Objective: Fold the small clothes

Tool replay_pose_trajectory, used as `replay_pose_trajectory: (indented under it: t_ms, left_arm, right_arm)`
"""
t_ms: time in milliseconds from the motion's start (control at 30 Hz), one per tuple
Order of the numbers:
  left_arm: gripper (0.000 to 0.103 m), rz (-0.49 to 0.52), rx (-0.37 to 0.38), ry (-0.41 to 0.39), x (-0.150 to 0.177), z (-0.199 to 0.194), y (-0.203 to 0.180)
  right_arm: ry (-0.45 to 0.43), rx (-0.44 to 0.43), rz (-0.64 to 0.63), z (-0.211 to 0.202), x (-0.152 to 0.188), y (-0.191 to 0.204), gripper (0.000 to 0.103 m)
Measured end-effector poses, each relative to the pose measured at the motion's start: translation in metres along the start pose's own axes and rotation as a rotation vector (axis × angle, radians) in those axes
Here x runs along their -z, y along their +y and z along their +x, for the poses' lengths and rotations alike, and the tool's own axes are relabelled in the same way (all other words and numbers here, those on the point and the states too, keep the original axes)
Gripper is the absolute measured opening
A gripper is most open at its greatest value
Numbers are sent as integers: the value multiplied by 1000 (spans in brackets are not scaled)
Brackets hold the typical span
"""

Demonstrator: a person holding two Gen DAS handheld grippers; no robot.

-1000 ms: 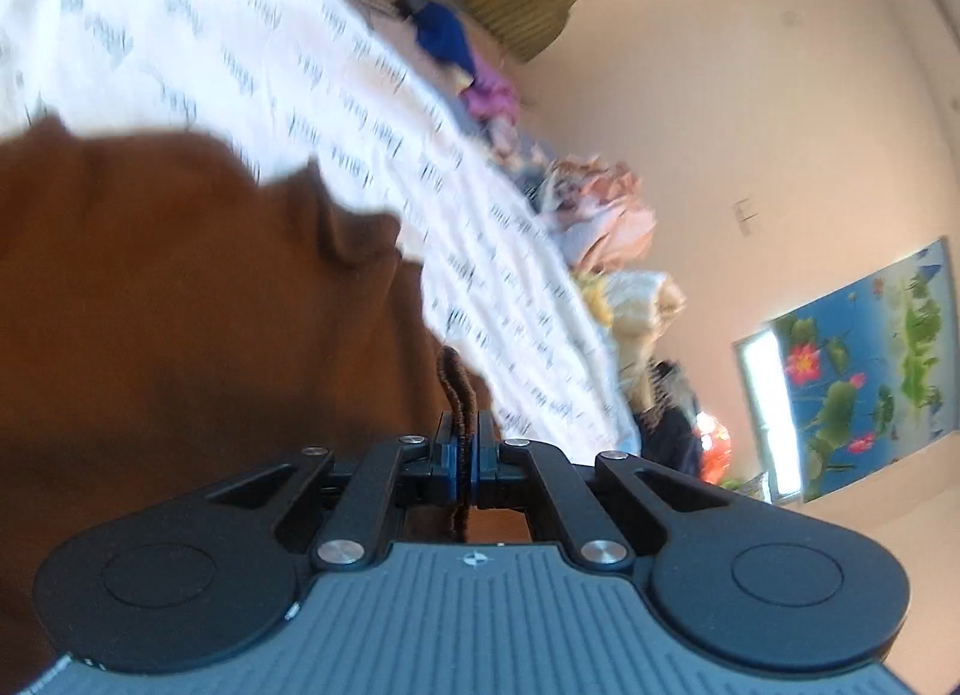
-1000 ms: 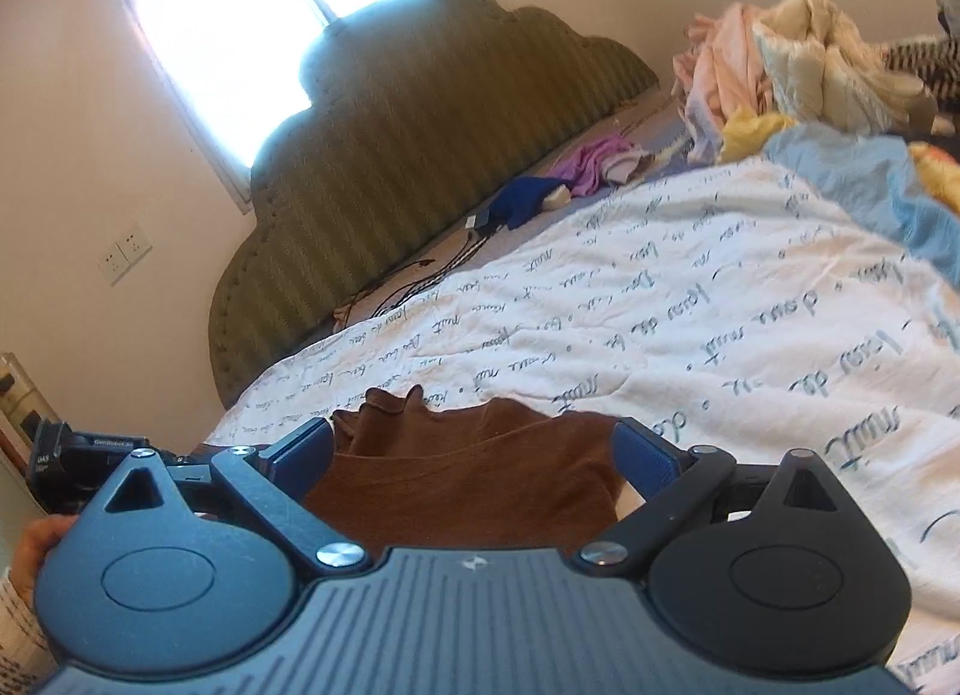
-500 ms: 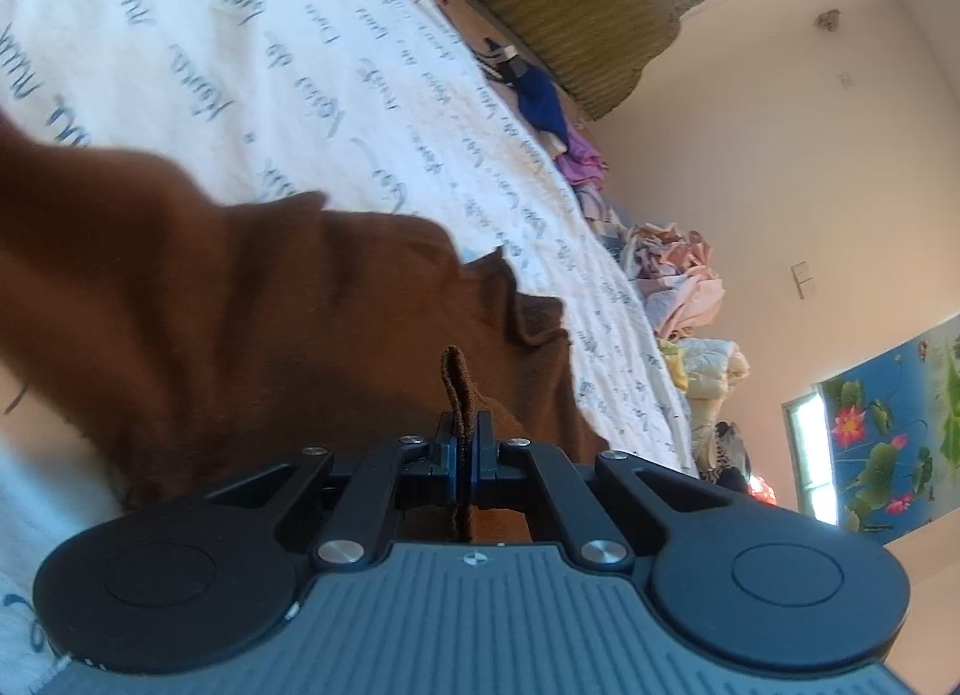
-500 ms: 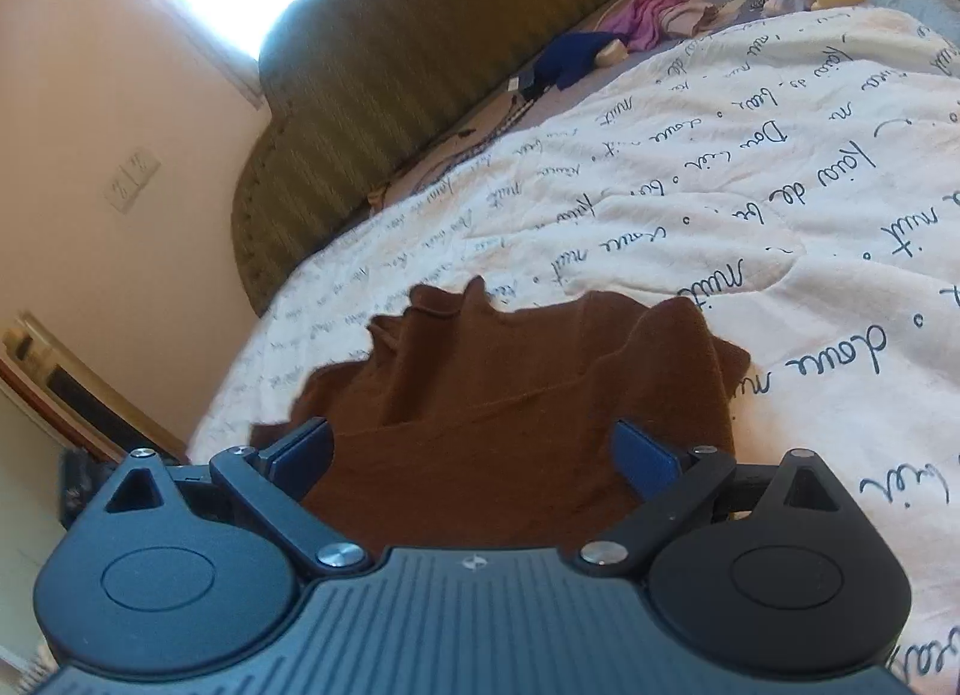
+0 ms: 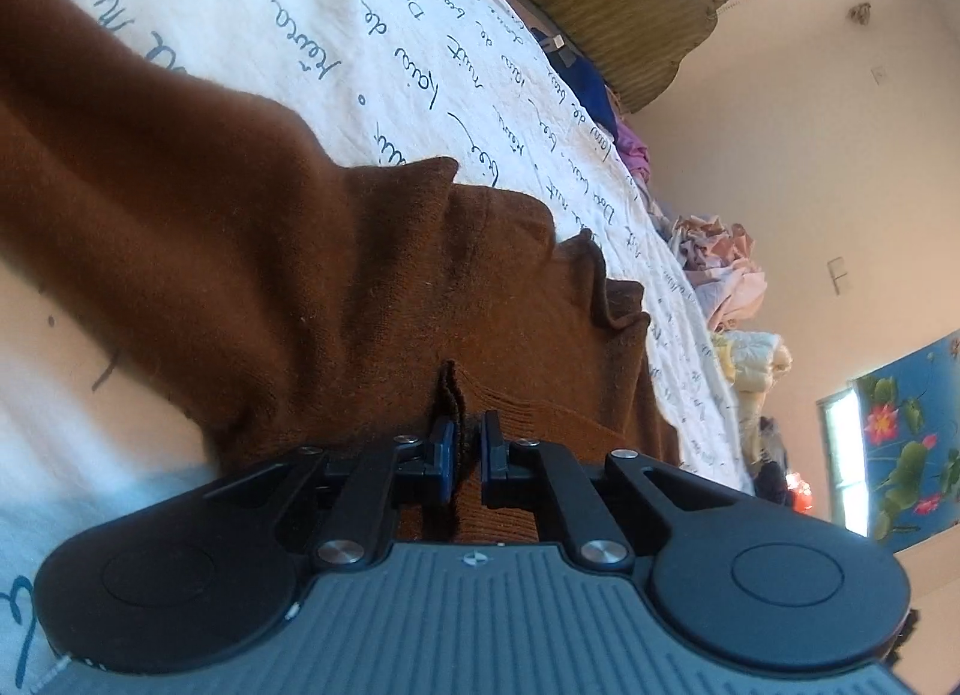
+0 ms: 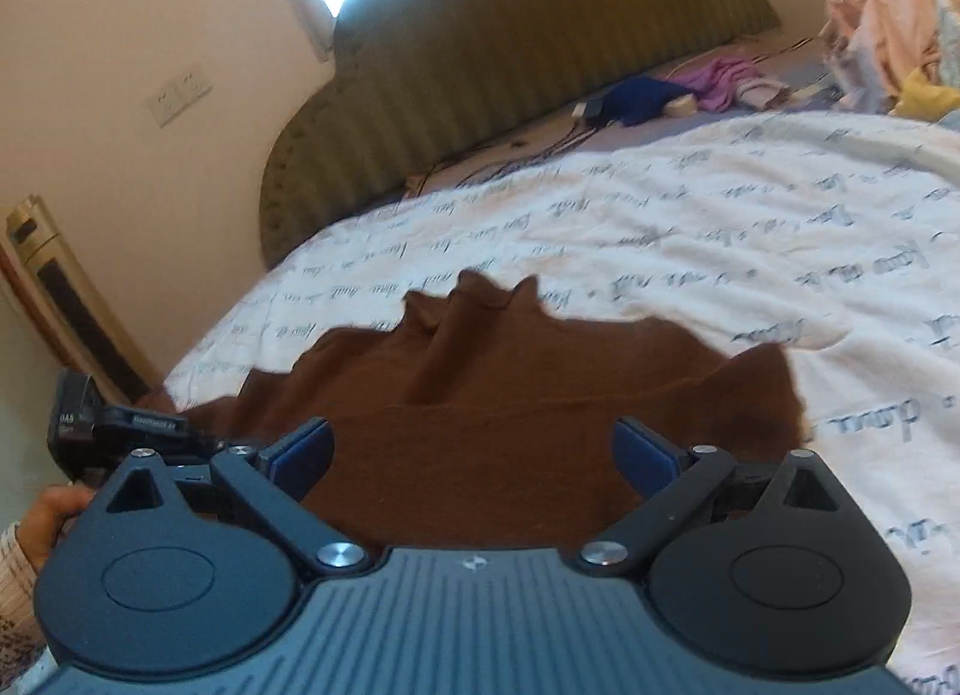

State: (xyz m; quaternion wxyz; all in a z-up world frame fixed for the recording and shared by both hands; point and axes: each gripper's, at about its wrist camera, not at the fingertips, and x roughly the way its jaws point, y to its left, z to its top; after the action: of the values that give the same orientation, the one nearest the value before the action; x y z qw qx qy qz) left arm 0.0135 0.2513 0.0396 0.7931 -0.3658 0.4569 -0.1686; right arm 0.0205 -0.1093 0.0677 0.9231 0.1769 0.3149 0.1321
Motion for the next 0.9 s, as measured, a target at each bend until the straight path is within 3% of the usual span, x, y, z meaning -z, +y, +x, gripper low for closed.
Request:
replay_pose_trajectory:
  t_ms: [133, 200, 367, 433, 500, 533, 567, 633, 700, 767, 900]
  left_arm:
    - [7, 25, -34, -11, 0, 1, -4]
    - [12, 41, -58, -14, 0, 3, -5]
    - [14, 73, -99, -46, 6, 5, -5]
    - [13, 53, -96, -54, 6, 2, -5]
    - [21, 9, -55, -59, 7, -3, 0]
    - [32, -8, -21, -59, 6, -6, 2]
    - [44, -22, 20, -57, 6, -8, 5]
    - [56, -30, 78, -45, 4, -12, 6]
    - [66, -37, 96, -41, 1, -18, 3]
    - [102, -75, 122, -84, -2, -36, 5]
    - [102, -200, 256, -274, -21, -101, 44]
  right_arm:
    - [146, 184, -8, 40, 16, -15, 100]
    - [97, 198, -51, 37, 26, -24, 100]
    - [159, 323, -217, 46, 32, 3, 100]
    - [133, 287, -206, 42, 29, 17, 100]
    - [86, 214, -186, 39, 25, 26, 100]
    - [68, 214, -173, 41, 24, 28, 100]
    - [77, 246, -158, 49, 24, 28, 103]
    - [191, 310, -139, 75, 26, 19, 103]
    - [176, 370, -238, 78, 26, 37, 103]
    - [153, 354, -199, 75, 22, 51, 103]
    - [55, 173, -74, 68, 27, 91, 103]
